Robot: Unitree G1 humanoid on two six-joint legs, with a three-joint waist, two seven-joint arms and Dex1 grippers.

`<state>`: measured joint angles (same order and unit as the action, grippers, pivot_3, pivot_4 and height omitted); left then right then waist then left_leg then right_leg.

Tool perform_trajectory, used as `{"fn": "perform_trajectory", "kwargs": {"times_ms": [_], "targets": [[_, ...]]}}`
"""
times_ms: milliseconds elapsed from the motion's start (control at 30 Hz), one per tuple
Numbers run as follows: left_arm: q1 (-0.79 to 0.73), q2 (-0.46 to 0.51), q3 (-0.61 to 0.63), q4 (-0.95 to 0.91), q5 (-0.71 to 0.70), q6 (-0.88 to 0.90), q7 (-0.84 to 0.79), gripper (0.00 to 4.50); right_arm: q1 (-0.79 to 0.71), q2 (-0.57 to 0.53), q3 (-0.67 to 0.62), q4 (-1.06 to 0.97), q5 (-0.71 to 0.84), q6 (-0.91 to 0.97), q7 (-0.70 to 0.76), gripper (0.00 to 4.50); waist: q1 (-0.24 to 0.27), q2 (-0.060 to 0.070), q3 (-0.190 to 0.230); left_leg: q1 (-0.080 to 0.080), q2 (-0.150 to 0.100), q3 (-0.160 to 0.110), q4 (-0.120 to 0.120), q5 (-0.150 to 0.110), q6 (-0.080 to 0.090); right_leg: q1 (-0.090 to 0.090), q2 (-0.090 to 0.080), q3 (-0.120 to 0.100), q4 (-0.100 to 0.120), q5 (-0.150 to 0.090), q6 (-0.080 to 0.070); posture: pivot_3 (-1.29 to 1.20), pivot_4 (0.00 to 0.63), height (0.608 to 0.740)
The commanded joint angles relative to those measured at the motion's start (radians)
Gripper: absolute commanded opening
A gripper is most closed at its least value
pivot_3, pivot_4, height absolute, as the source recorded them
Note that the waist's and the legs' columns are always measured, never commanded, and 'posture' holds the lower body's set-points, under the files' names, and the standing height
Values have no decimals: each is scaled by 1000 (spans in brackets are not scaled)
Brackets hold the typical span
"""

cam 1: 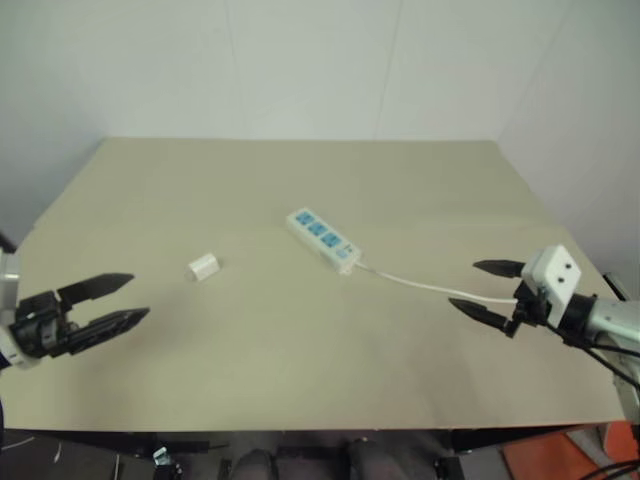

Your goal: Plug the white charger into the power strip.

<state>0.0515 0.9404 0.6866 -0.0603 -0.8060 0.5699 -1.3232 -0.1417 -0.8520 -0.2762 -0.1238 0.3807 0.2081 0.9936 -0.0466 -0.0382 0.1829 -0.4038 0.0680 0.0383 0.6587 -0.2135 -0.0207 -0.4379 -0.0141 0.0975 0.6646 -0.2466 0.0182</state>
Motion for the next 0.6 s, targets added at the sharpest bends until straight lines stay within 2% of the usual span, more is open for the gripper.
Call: {"fn": "perform_trajectory", "kwargs": {"times_ms": [33,300,367,467,600], "targets": [[-5,10,35,-17,-15,-18,0,4500,-14,5,-32,-16,49,-6,16,4449,0,0,0,0,0,0,0,0,0,0,0,0,0,0,0,0,150,740],[-7,12,35,-13,-15,-19,-2,4500,-26,8,-6,-17,15,-4,-28,4449,0,0,0,0,0,0,0,0,0,0,0,0,0,0,0,0,150,740],[-14,17,30,-5,-10,-21,-1,4500,-60,27,34,4,1,-6,-36,4449,-3,-1,-1,0,0,0,0,0,0,0,0,0,0,0,0,0,150,740],[-40,22,9,5,-3,-24,1,4500,-168,95,136,93,-45,-32,-38,4449,-12,-4,-2,2,1,0,0,0,0,1,1,0,1,1,0,0,150,740],[-94,14,-44,7,21,-39,22,4500,-343,248,263,289,-135,-83,-86,4449,-21,-5,-4,3,1,-1,0,0,0,2,2,1,1,1,0,0,150,740]]}}
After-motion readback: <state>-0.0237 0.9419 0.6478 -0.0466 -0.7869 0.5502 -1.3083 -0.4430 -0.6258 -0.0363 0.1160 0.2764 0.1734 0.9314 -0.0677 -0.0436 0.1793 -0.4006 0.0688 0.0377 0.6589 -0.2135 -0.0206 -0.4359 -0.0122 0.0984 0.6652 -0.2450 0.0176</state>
